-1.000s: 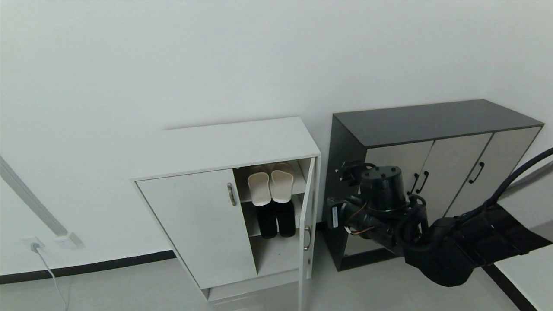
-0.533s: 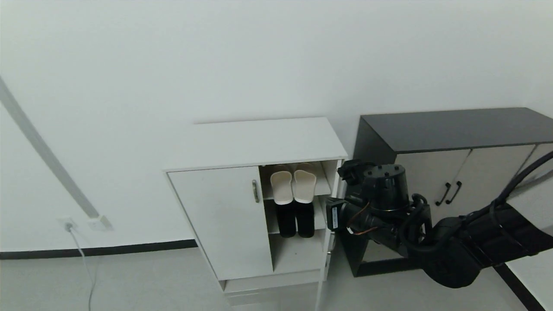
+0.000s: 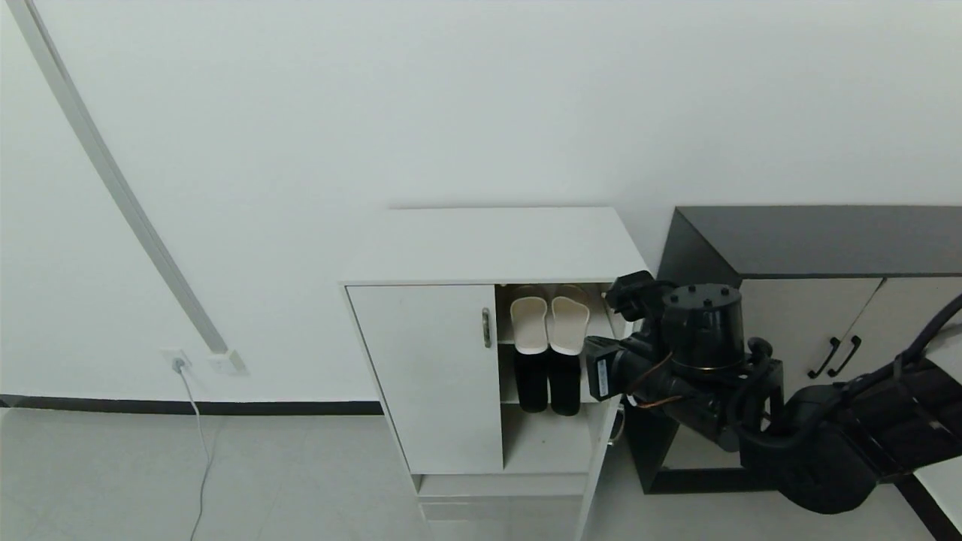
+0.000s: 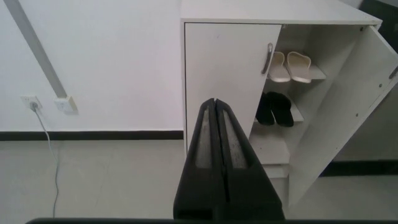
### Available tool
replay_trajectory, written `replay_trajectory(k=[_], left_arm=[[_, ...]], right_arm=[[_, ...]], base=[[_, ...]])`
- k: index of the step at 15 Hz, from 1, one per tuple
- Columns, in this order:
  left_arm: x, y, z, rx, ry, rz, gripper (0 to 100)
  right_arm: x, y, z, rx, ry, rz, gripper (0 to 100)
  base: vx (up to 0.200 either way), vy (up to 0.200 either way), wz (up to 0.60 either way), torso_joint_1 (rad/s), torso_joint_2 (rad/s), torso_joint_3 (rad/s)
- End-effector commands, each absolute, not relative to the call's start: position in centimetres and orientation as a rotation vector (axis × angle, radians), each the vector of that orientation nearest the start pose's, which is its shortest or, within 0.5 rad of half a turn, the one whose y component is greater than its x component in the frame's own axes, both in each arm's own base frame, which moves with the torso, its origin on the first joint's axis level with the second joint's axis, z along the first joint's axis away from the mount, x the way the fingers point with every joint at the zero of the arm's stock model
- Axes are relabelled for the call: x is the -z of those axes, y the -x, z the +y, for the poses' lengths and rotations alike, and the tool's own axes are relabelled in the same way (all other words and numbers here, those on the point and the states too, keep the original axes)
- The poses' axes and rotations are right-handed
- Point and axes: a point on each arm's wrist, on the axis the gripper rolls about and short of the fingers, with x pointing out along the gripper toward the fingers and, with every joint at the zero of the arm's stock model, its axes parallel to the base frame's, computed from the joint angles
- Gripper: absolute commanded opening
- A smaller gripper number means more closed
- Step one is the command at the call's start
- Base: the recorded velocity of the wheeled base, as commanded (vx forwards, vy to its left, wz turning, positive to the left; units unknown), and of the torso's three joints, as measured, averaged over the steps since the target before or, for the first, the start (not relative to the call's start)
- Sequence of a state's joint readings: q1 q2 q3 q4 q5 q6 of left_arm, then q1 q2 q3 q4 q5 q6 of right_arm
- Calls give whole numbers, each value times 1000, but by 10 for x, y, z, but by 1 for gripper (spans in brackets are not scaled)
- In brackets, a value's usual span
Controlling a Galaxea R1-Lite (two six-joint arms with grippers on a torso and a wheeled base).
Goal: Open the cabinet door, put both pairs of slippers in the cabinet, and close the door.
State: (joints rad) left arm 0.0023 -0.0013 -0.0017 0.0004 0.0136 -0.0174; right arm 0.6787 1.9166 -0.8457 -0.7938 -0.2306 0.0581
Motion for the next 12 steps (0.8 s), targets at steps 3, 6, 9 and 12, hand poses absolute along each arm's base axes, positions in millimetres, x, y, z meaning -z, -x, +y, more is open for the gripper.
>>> replay_trajectory(k=[3,6,9,12], left_arm=[[-76,23,0,-14,15,-2,0],[-76,23,0,-14,15,-2,0],[-76,23,0,-14,17,-2,0],[-76,23,0,-15,17,-2,0]], right_arm=[[-137,-258,191,-349,128,313,0],[-122,-247,173,-324,153,380,0],[-109,-231,161,-320,184,439,0],[-100,-235,160,-307,197,469,0]], base=[[0,0,0,0,0,0],[200,0,0,-4,-1,4],[0,0,0,0,0,0],[0,0,0,0,0,0]])
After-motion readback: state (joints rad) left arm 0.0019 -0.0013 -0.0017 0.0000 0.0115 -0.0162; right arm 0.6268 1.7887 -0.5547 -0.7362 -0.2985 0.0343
